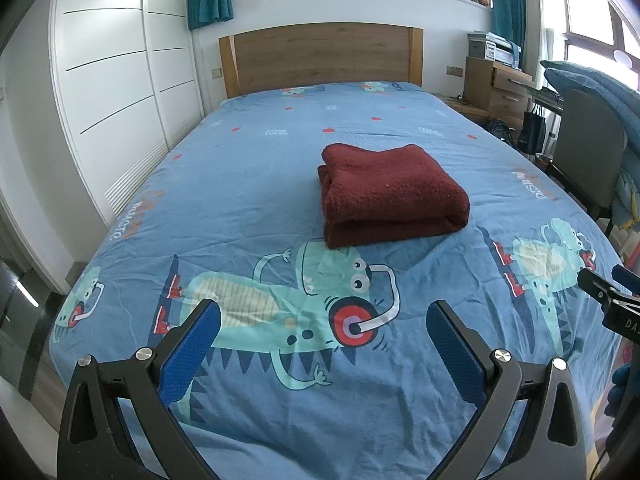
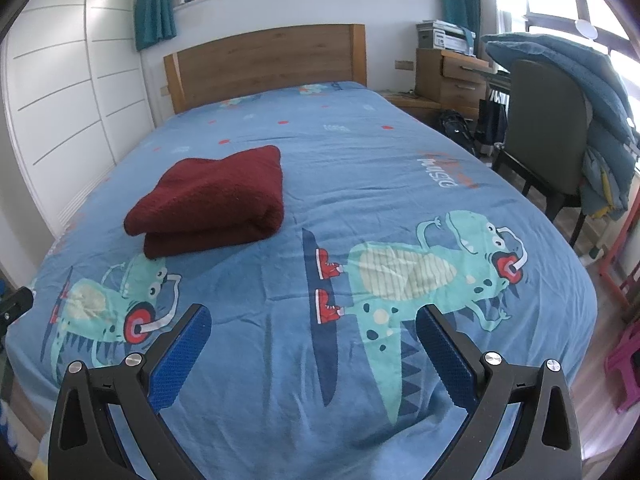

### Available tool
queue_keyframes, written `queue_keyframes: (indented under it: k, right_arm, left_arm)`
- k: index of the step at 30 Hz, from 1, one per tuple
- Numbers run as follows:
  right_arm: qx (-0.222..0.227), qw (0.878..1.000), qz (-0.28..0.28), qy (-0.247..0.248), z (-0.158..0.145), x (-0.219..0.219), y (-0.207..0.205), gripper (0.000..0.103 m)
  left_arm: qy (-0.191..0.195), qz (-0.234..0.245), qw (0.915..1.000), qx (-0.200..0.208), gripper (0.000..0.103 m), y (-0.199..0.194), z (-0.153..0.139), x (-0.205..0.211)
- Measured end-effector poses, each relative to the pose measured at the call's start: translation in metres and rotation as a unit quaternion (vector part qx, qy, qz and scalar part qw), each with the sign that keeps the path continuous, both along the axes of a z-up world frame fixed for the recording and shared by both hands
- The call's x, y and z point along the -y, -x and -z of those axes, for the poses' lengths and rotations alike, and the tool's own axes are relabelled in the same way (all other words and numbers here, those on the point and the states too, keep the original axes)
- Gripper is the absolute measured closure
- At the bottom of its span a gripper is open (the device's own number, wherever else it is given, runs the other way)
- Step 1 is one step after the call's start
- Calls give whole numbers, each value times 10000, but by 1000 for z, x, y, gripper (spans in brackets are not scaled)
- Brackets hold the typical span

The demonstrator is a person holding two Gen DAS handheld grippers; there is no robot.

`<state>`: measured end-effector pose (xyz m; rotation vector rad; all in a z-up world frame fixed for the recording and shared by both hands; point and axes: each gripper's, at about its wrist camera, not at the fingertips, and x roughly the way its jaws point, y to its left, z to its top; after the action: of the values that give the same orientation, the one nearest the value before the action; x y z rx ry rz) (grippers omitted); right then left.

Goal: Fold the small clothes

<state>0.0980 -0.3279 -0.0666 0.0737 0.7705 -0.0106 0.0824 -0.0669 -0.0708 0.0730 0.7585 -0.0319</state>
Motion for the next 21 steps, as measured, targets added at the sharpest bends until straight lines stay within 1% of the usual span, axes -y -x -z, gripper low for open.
queue_keyframes:
  k: [21]
  right_arm:
    - [-80, 9999, 68, -6, 5, 10, 0, 1]
  left_arm:
    - [4, 11, 10000, -38, 2, 2, 6, 3]
